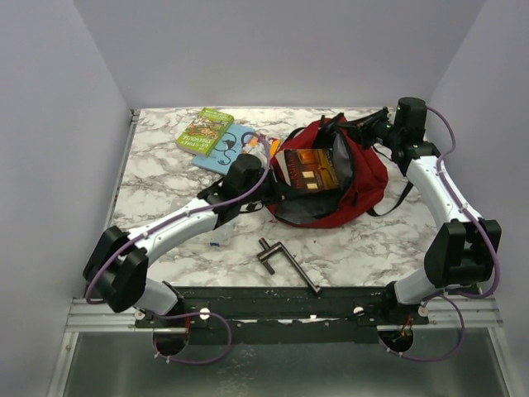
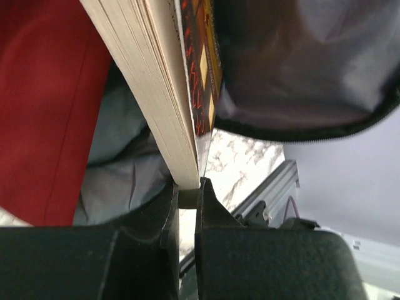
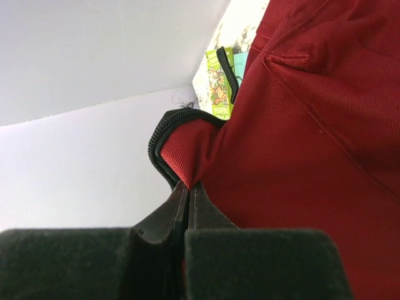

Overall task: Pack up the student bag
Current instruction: Place the book in the student bag.

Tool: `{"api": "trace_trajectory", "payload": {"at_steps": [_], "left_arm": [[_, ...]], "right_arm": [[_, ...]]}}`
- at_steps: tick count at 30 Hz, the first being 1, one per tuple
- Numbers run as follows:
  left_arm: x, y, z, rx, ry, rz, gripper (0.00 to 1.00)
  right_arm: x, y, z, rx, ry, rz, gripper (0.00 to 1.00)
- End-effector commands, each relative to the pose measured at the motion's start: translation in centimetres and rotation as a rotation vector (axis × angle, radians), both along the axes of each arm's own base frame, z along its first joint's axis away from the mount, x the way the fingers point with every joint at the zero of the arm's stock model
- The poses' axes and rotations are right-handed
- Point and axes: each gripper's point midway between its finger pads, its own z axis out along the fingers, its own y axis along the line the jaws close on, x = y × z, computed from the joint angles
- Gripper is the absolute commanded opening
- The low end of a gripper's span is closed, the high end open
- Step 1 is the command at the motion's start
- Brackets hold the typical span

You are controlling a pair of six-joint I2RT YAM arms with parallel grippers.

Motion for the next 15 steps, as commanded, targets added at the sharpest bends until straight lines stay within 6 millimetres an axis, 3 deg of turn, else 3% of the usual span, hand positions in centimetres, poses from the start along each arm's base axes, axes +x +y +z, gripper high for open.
{"api": "trace_trajectory", "payload": {"at_steps": [1,7,13,15], "left_arm": [[3.4,-3.5,1.3,0.047,-0.102,0.077,0.0],[4.7,-8.2,-0.6,0.044,-0.034,0.086,0.0],[4.6,-12.7,0.1,-0.056,0.039,0.092,0.0],[5.3,-14.3,-0.2,-0.07,0.046,0.117,0.0]], "right_arm": [[-1.6,1.0,5.4,0.076,-0.144,0.067,0.01],[-2.2,1.5,5.7,0.145,-0.136,0.082,0.01],[-3.0,1.0,6.5,0.207,-0.149,0.024,0.01],[-3.1,0.8,6.5,0.237,-0.144,0.003,0.01]]}}
